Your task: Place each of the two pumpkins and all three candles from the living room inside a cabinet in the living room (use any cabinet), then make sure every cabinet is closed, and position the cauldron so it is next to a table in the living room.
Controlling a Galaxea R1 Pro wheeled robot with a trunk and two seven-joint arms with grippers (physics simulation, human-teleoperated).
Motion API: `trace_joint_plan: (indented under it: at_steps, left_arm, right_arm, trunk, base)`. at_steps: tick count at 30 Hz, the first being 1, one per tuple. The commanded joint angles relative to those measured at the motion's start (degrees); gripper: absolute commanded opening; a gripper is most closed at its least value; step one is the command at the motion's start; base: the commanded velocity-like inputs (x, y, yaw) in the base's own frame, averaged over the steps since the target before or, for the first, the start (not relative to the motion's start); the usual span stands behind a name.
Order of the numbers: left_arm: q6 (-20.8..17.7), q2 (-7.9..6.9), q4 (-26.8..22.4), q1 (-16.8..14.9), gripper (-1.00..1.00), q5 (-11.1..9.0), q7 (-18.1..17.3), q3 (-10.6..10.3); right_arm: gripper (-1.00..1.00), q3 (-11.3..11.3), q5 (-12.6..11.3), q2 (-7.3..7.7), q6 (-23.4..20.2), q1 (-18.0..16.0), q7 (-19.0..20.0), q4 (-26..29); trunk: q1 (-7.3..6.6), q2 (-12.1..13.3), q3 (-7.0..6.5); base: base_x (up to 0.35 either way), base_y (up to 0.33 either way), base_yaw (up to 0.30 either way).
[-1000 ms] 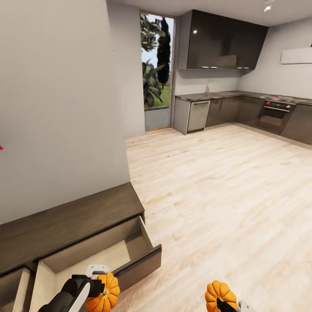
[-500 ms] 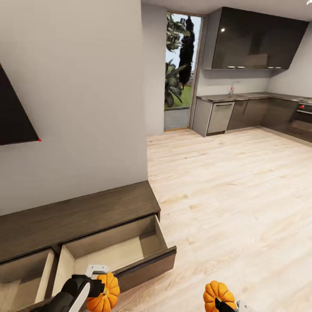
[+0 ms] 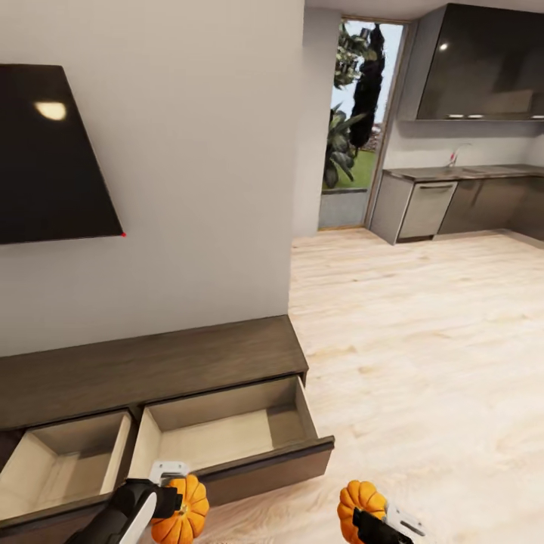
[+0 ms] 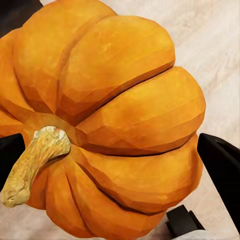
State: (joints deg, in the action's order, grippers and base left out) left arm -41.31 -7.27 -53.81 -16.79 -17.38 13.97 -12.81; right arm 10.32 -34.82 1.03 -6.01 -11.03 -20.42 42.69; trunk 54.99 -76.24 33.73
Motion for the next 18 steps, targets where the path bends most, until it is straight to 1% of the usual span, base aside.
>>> trace_joint_plan:
  at_steps: [1,3,5,6,7,9,11,14,16,18]
  left_arm:
    - [-0.03,-0.01,-0.02,0.00,-1.00,0.00,-0.04,0.08]
    - [-0.08,-0.07,-0.03,0.00,-1.00,-0.01,-0.07,0.24]
    - [-0.66,-0.32,-0.50,0.00,-1.00,-0.23,-0.11,0.58]
    - [-1.01,-0.48,-0.72,0.00,-1.00,-0.34,-0.14,1.13]
    - [-1.43,-0.54,-0.85,0.00,-1.00,-0.39,-0.15,1.68]
    - [-2.59,-0.57,-1.38,0.00,-1.00,-0.44,-0.17,3.14]
    - [-4.00,-0.60,-2.92,0.00,-1.00,-0.45,-0.17,4.53]
    - [-4.75,-0.66,-3.82,0.00,-1.00,-0.46,-0.17,5.17]
    - [-4.92,-0.71,-4.05,0.00,-1.00,-0.43,-0.17,5.84]
    - [-5.12,-0.72,-4.11,0.00,-1.00,-0.40,-0.16,6.23]
  right_arm:
    - [-1.00,0.37,0.33,-0.51,-2.82,-0.11,-2.06,1.94]
    - [-1.00,0.86,0.37,-2.19,-7.62,-1.37,-6.32,4.61]
    - [-1.00,1.21,0.33,-3.96,-12.49,-5.13,-11.98,6.30]
    - [-1.00,1.33,0.30,-4.65,-15.63,-7.27,-14.61,6.75]
    - [-1.00,1.41,0.29,-5.16,-17.73,-8.36,-15.83,6.92]
    - [-1.00,1.54,0.28,-6.44,-20.95,-9.81,-17.09,7.10]
    - [-1.00,1.67,0.32,-7.51,-22.67,-10.79,-17.73,7.24]
    - [-1.00,1.71,0.30,-7.79,-23.42,-11.60,-17.89,7.42]
    - [-1.00,1.76,0.34,-7.52,-24.15,-11.81,-17.90,7.70]
    - [-1.00,1.82,0.34,-7.43,-25.04,-11.83,-17.87,8.80]
  trunk:
    - [0.00,0.00,0.04]
    - [0.00,0.00,0.11]
    - [0.00,0.00,0.19]
    - [0.00,0.00,0.24]
    - [0.00,0.00,0.28]
    - [0.00,0.00,0.37]
    - [0.00,0.00,0.46]
    - [0.00,0.00,0.60]
    - [0.00,0.00,0.69]
    - [0.00,0.00,0.74]
  base:
    - [0.000,0.000,0.282]
    - [0.000,0.000,0.278]
    - [0.000,0.000,0.274]
    - [0.000,0.000,0.272]
    - [0.000,0.000,0.272]
    - [0.000,0.000,0.271]
    - [0.000,0.000,0.270]
    - [0.041,0.000,0.266]
    - [0.180,0.000,0.227]
    - [0.218,0.000,0.103]
